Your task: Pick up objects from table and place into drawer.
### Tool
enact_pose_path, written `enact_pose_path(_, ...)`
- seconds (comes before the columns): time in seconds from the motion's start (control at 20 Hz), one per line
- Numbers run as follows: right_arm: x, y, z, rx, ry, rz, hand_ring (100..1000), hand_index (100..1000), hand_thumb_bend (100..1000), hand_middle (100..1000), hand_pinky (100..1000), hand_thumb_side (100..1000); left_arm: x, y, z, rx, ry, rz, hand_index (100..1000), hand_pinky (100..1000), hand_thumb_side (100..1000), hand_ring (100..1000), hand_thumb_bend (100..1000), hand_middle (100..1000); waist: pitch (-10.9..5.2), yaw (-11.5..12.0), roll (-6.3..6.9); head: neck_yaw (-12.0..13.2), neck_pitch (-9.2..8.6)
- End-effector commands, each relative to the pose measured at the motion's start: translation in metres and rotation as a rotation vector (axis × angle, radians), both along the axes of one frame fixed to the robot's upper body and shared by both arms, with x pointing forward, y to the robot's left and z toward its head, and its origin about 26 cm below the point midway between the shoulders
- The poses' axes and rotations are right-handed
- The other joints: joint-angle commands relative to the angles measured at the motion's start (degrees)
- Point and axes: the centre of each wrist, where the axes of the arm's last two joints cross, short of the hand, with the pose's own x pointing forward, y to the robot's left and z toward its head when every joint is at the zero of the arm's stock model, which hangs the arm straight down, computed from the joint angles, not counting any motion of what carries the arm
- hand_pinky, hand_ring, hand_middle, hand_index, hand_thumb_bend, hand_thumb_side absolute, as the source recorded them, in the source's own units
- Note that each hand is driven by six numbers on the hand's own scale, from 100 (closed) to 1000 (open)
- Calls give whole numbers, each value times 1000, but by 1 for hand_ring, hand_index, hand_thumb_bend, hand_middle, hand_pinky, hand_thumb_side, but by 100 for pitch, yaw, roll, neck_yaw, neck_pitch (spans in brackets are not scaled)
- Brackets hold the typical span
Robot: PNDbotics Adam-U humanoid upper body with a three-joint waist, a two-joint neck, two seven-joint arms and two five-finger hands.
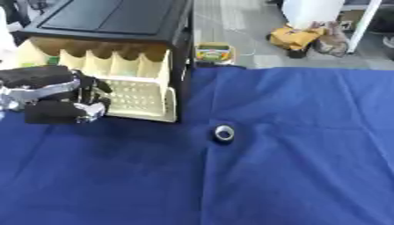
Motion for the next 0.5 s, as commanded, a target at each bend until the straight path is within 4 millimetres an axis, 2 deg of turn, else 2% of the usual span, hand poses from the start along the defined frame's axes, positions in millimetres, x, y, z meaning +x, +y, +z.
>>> enact_pose_path(0.05, -9, -6, 12, 3, -53, -15, 615, 804, 401, 618, 492, 816, 5, 4, 6, 7, -30, 29, 964, 442, 1000, 787, 100, 806, -59, -14, 12, 26, -93)
enact_pose_path(0.2, -10, -7, 14, 7, -59, -17, 614, 804, 402, 617, 491, 814, 11, 6, 5, -8, -36, 38, 966, 444, 1000, 794, 100, 830, -24, -34, 8, 41, -120)
enact_pose_path(0.5, -12, -7, 16, 13, -69, -16, 613, 803, 405, 616, 490, 811, 19, 7, 6, -23, -80, 32, 968, 525, 1000, 824, 100, 865, 56, -79, -1, 66, -203)
